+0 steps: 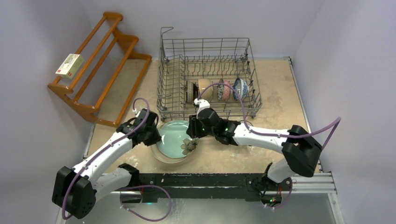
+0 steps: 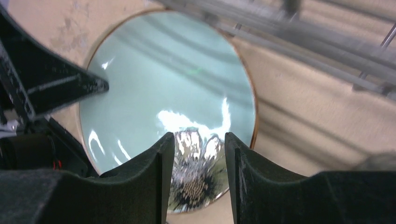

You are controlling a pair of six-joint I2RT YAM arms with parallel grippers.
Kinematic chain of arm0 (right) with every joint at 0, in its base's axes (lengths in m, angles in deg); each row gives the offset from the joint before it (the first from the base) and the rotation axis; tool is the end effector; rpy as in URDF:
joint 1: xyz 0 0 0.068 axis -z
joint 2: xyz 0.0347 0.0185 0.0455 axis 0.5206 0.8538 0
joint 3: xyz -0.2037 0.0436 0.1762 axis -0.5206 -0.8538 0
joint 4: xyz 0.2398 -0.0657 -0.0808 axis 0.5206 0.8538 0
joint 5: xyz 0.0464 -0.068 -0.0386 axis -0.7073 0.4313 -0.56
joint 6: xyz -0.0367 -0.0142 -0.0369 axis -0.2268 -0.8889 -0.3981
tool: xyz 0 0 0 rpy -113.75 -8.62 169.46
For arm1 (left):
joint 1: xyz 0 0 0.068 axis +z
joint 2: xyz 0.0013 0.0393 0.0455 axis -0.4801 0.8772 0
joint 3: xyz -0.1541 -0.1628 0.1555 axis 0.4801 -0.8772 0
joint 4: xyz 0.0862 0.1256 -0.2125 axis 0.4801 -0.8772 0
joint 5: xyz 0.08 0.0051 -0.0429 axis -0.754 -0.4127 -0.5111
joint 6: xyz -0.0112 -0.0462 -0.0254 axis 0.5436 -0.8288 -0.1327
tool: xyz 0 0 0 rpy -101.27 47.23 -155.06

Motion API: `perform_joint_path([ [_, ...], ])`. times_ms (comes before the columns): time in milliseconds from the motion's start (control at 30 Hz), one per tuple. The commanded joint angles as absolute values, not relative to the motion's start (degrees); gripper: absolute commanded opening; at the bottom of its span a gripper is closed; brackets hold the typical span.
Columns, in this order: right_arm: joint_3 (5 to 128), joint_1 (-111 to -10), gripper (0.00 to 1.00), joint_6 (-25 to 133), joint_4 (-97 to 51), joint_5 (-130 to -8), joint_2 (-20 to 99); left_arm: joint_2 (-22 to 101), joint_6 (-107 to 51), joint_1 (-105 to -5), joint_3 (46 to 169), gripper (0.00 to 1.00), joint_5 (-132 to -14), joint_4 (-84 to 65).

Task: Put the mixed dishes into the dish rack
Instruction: Pick up the plate at the center of the board.

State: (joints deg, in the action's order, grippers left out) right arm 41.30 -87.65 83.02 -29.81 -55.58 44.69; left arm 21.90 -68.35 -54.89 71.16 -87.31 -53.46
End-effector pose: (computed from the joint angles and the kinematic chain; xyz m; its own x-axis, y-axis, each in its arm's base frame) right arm 0.1880 0.2751 0.2283 -0.6795 0.0353 -0.7328 -0.4701 0.7459 0.4718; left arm 0.1619 -0.0755 0.2038 -0.8086 -0.4705 -0.3531 -0.3835 0.8768 -0.2902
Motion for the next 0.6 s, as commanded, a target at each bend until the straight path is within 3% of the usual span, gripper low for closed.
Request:
perform_joint_path([
  [0,40.32,-92.16,0.47,87.14,-21.20,-49.26,40.35,22.51,-67.52,-54.71,70.42,0.24,-87.45,-52.43],
  [300,31.27,-94.21,0.53,98.21,-23.28,-42.09,32.14,22.33,-67.28,-54.71,70.59,0.24,-87.71,-52.04],
  [567,26.68,-94.22,0.55,105.04,-32.62,-42.95,34.71,22.11,-67.19,-54.67,70.33,0.23,-87.62,-51.69],
])
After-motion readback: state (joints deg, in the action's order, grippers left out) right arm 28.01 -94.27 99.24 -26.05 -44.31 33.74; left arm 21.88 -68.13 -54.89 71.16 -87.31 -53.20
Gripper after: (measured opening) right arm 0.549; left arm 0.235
